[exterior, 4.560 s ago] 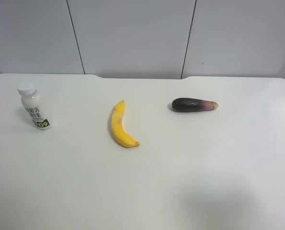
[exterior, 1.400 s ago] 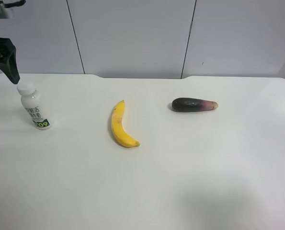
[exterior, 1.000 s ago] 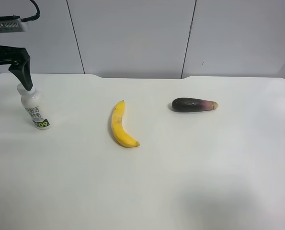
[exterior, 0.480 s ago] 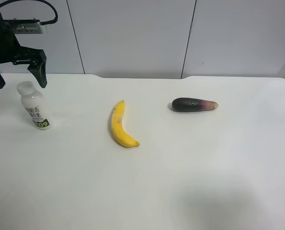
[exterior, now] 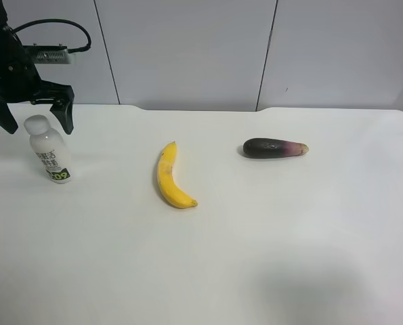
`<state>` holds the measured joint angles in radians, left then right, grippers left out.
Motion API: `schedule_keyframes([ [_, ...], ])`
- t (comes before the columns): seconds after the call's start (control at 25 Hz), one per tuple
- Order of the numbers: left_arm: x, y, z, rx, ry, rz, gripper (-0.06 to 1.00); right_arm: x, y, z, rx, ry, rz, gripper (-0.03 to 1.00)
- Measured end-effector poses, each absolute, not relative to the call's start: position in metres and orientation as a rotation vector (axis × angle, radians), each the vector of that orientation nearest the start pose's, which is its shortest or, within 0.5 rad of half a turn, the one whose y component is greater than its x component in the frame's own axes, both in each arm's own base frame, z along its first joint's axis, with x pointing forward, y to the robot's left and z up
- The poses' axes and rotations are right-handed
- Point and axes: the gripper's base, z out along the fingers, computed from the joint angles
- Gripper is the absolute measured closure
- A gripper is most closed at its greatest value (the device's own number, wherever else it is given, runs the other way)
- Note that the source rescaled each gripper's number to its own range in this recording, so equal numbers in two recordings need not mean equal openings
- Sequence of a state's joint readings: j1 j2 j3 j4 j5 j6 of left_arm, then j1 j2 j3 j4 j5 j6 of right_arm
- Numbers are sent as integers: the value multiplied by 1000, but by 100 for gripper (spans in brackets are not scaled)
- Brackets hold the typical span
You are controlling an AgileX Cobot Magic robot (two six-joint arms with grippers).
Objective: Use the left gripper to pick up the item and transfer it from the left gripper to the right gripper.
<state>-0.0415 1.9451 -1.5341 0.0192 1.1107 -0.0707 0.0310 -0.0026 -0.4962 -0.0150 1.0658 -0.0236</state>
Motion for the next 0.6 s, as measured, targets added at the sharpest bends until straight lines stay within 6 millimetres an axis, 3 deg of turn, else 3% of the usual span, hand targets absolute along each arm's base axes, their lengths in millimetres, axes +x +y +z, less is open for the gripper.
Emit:
schedule_keyframes([
  [0.32,400,-14,205,-21,3045,44,-6,-5,-1,276,-55,2050,-13,-3],
  [0.6,401,-13,203,-19,3042,48,-6,-5,-1,276,-55,2050,-13,-3],
])
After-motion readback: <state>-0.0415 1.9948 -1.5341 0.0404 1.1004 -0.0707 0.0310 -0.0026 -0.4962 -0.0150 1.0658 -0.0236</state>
